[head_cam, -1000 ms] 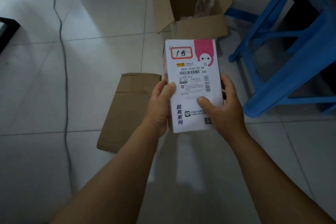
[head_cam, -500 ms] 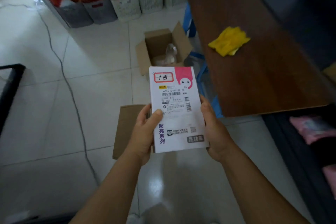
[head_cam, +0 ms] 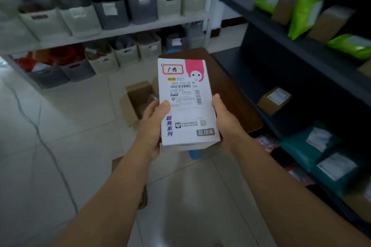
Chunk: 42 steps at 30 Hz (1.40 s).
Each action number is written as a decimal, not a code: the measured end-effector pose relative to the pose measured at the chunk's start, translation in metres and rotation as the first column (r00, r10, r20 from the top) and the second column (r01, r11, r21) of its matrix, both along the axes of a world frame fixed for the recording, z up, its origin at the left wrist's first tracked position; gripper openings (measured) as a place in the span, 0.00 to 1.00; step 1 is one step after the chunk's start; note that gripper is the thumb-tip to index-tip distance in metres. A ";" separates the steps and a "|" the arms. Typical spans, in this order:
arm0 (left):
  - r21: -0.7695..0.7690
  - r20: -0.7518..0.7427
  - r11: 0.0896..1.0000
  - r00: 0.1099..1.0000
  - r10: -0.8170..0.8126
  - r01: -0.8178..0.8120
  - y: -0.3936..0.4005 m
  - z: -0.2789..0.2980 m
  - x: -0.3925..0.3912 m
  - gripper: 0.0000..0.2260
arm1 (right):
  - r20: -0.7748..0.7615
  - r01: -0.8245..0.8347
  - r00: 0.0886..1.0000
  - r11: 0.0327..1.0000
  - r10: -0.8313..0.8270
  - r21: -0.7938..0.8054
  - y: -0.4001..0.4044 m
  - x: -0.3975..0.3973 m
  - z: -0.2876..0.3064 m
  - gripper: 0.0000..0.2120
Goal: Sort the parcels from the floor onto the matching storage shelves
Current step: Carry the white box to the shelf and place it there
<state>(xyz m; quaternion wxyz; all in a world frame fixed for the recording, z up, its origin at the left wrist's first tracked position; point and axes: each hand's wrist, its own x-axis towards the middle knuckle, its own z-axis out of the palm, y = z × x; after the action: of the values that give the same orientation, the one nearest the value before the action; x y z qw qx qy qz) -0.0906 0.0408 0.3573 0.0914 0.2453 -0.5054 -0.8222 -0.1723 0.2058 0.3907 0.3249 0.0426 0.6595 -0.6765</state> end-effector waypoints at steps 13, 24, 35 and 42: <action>-0.029 -0.161 0.817 0.804 -0.572 0.575 0.174 0.109 -0.025 0.44 | 0.011 0.534 0.829 0.785 -0.559 -0.312 0.187 0.098 0.115 0.26; -0.041 -0.164 0.426 0.415 -0.895 0.904 0.390 0.125 0.042 0.50 | -0.092 0.766 0.579 0.579 -0.810 -0.280 0.377 0.244 0.131 0.27; -0.111 -0.133 0.090 0.075 -0.988 0.990 0.628 0.146 0.172 0.43 | -0.136 0.878 0.274 0.305 -0.952 -0.369 0.563 0.417 0.147 0.30; -0.096 -0.087 -0.207 -0.215 -0.973 0.974 0.756 0.156 0.270 0.47 | -0.199 0.893 -0.013 0.078 -0.980 -0.443 0.646 0.537 0.152 0.24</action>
<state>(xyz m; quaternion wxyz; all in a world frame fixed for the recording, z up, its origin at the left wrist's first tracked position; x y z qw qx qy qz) 0.1796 0.7965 0.5134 -0.5497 -0.2917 -0.4980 -0.6040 0.3647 0.8516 0.5428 -0.3783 0.2851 0.4432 -0.7611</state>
